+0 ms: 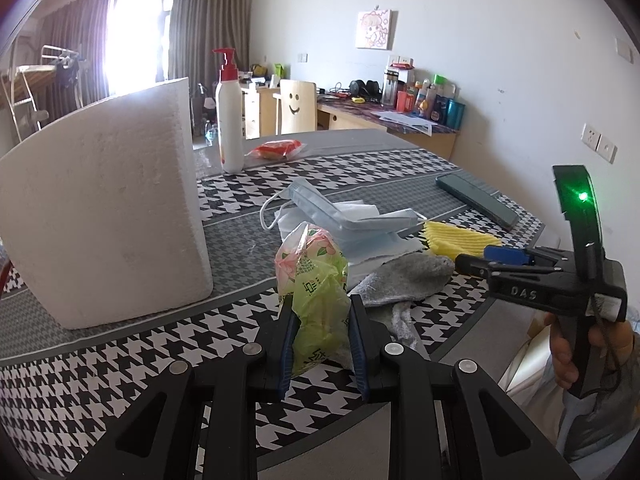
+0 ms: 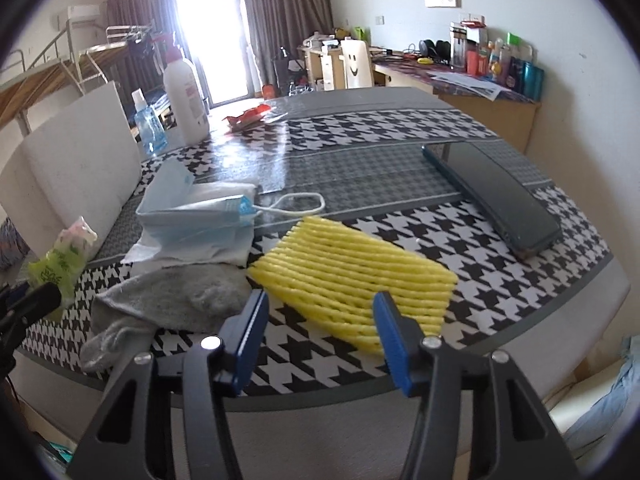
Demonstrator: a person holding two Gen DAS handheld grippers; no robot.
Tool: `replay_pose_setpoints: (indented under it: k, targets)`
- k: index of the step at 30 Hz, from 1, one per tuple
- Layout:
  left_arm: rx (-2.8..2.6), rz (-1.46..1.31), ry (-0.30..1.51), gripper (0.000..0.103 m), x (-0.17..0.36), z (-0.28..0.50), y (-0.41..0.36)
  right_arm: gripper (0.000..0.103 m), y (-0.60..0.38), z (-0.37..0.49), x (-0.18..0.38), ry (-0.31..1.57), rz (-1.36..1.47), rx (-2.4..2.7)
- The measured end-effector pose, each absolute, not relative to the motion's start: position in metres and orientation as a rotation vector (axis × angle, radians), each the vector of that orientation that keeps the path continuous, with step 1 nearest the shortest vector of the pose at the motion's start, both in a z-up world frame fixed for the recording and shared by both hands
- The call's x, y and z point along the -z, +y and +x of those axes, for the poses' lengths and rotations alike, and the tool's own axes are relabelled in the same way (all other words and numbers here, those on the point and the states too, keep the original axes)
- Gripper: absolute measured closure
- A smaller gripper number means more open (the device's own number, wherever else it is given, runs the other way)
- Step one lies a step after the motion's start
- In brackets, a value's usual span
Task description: Organize soft objects
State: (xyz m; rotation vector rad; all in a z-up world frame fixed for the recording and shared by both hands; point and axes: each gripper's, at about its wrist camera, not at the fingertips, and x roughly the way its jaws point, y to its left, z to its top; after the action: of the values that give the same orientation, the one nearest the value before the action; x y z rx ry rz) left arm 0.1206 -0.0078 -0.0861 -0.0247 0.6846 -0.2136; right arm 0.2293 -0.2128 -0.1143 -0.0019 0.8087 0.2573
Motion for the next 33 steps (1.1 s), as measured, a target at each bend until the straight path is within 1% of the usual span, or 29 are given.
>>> replay_pose_setpoints:
  k: [5, 6, 7, 9, 10, 11, 13, 18, 33]
  targets:
    - [0.215, -0.025, 0.675, 0.077, 0.084, 0.118, -0.005, 0.044, -0.204, 0.228, 0.117, 0.816, -0.068, -0.237]
    - [0.215, -0.026, 0.672, 0.077, 0.083, 0.118, -0.005, 0.049, -0.205, 0.230, 0.117, 0.818, -0.062, -0.235]
    - [0.214, -0.026, 0.670, 0.077, 0.082, 0.117, -0.004, 0.059, -0.205, 0.230, 0.117, 0.820, -0.065, -0.229]
    - [0.215, -0.026, 0.663, 0.077, 0.081, 0.116, -0.003, 0.068, -0.206, 0.231, 0.117, 0.822, -0.086, -0.197]
    - [0.215, -0.026, 0.659, 0.077, 0.080, 0.114, -0.001, 0.076, -0.207, 0.232, 0.117, 0.823, -0.084, -0.199]
    - [0.214, -0.025, 0.652, 0.077, 0.078, 0.113, 0.000, 0.080, -0.208, 0.232, 0.117, 0.825, -0.086, -0.194]
    - [0.212, -0.024, 0.646, 0.077, 0.075, 0.111, 0.001, 0.093, -0.212, 0.231, 0.116, 0.829, -0.078, -0.199]
    - [0.213, -0.023, 0.629, 0.077, 0.068, 0.106, 0.004, 0.094, -0.218, 0.229, 0.111, 0.824, -0.045, -0.213]
    - [0.226, -0.010, 0.550, 0.077, 0.044, 0.097, 0.004, 0.094, -0.213, 0.206, 0.062, 0.679, 0.041, -0.304]
